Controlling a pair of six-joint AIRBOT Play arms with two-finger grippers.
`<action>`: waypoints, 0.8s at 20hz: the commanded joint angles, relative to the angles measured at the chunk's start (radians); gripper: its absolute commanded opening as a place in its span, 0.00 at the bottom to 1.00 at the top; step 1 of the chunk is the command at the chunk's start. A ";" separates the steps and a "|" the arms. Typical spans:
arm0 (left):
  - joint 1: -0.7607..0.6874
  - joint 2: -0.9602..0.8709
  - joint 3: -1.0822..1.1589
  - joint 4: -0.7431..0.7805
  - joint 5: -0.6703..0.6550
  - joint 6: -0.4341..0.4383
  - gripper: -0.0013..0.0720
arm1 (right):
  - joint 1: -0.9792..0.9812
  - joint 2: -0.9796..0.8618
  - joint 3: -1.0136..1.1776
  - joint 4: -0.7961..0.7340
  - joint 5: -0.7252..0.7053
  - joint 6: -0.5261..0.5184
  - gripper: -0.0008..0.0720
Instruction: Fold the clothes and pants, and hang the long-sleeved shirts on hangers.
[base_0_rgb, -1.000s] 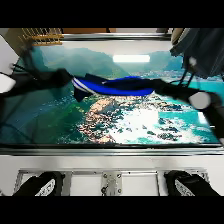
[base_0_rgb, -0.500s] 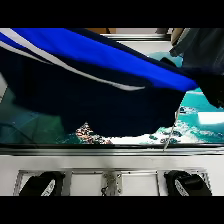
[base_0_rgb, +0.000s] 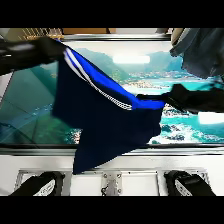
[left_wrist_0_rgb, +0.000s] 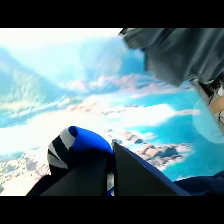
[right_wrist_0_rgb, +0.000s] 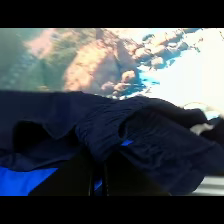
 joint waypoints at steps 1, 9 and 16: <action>-0.001 -0.258 0.009 -0.011 0.117 0.023 0.03 | -0.001 -0.243 -0.005 0.001 -0.174 -0.070 0.03; 0.020 -0.578 0.414 -0.010 0.063 0.032 0.03 | -0.009 -0.416 0.047 -0.074 -0.418 -0.102 0.03; 0.074 -0.467 0.334 0.035 -0.177 0.021 0.03 | 0.000 -0.335 0.044 -0.177 -0.198 -0.202 0.03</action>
